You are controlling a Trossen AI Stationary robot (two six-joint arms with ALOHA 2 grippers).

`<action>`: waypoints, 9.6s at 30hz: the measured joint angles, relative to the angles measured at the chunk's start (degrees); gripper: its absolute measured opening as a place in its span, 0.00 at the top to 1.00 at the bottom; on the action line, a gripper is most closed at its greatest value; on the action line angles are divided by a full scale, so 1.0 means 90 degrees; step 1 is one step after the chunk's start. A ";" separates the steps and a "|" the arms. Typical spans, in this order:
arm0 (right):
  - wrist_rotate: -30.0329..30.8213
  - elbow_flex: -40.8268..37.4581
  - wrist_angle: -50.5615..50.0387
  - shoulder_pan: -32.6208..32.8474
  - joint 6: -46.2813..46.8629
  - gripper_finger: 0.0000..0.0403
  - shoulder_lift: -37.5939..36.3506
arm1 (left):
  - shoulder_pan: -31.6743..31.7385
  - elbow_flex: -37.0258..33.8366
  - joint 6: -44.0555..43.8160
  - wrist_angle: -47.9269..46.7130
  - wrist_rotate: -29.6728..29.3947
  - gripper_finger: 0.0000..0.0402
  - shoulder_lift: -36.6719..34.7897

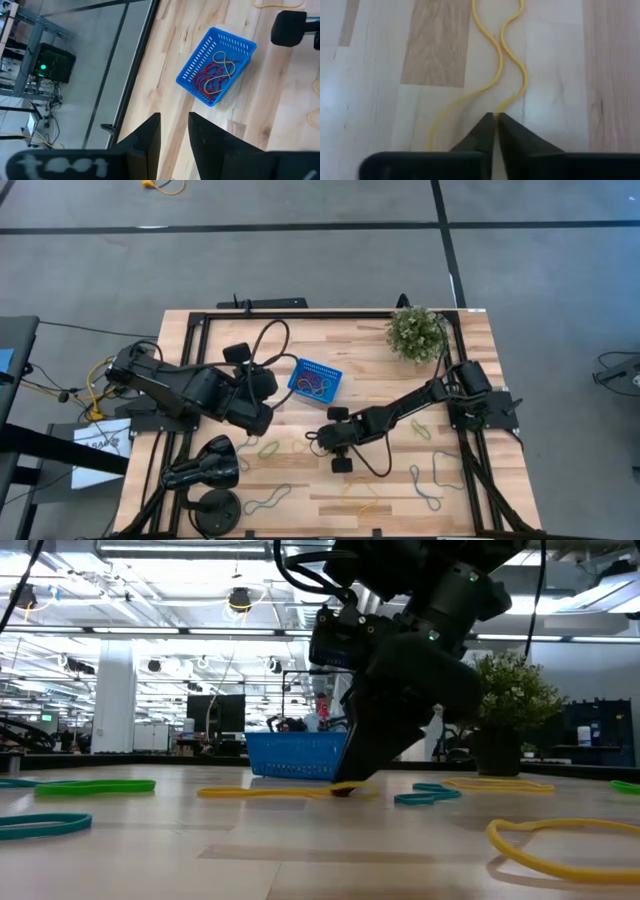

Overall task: Pick and place items into bin
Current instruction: Put the yellow rubber band into the blue bin

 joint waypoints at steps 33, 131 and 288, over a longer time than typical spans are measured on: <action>0.1404 -0.0031 -0.0157 -0.0603 -0.0544 1.00 -0.2774 | -0.0011 -0.0002 0.0025 0.0001 -0.0213 0.78 0.0002; 0.0581 -0.0924 -0.3959 0.0519 0.1450 0.71 -0.2949 | 0.0183 -0.0005 -0.0657 0.0001 -0.0122 0.78 0.0005; 0.1753 -0.0183 -0.1216 0.0162 -0.0565 0.51 -0.3193 | 0.0193 -0.0410 -0.0939 0.0135 -0.0739 0.78 0.0019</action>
